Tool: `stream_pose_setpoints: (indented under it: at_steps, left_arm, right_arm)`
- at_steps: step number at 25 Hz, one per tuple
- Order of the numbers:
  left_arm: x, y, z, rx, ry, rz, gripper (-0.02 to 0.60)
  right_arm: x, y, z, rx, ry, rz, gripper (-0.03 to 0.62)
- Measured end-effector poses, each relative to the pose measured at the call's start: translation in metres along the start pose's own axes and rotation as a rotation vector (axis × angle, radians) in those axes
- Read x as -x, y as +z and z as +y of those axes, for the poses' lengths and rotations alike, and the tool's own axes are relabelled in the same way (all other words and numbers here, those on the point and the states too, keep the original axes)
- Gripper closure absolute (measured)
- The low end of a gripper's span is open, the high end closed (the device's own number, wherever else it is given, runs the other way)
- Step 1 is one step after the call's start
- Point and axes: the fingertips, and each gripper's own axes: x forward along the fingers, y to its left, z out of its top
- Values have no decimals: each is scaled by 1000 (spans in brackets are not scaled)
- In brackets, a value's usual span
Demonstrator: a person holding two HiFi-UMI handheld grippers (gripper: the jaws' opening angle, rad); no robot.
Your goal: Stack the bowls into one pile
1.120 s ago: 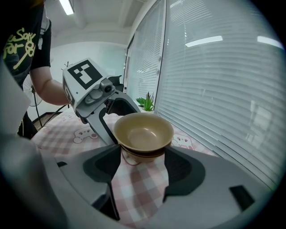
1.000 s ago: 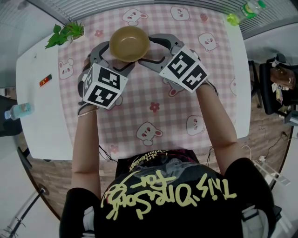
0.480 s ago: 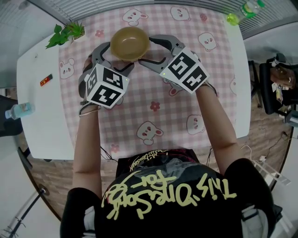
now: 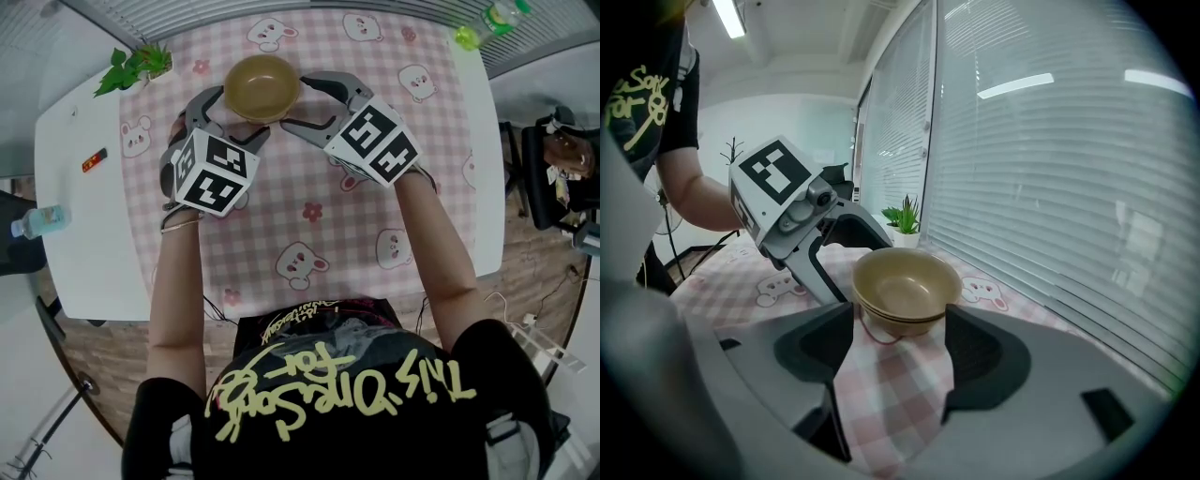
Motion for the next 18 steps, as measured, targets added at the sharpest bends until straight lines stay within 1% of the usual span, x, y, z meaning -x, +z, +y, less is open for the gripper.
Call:
stream_pose_setpoints:
  at_steps: [8,12,18]
  left_arm:
    - [0,-5,-3,15,-6,11,156]
    - [4,-7,-6,22,3,11,155]
    - [19,0,-9,58,25,-25,155]
  right_arm:
    - [5,0,5,-2,-9,2,283]
    - [10,2,7,-2,-18,-4,284]
    - [21,8,13,3,-37,-25,284]
